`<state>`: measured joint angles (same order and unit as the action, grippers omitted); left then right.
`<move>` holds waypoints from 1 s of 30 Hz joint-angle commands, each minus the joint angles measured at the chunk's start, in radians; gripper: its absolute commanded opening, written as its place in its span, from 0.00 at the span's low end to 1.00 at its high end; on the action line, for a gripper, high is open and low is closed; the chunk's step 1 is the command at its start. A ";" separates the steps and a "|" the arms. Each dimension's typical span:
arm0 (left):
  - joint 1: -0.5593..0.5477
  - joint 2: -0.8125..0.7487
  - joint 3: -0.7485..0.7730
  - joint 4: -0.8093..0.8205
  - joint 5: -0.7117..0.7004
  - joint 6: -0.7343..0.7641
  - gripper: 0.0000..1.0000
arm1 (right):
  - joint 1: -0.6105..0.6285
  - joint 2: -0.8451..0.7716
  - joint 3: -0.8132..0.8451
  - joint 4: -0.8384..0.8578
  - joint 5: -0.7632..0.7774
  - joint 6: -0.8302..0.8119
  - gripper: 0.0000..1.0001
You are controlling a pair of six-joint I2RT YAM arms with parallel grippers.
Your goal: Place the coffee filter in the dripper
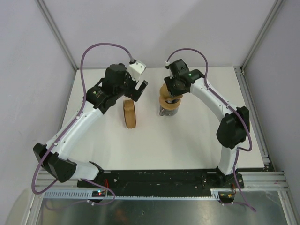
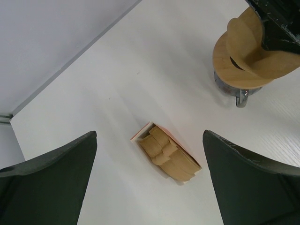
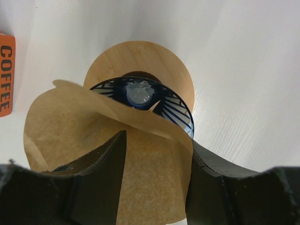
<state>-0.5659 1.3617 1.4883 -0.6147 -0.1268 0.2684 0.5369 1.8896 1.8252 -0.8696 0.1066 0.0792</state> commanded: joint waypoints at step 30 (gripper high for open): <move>0.006 0.129 0.077 0.025 0.148 -0.064 1.00 | 0.007 -0.065 0.123 0.014 0.114 -0.075 0.75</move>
<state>-0.5648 1.5059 1.5318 -0.6109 0.0048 0.2249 0.5411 1.8603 1.8912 -0.8619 0.1780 0.0212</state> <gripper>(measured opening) 0.994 0.752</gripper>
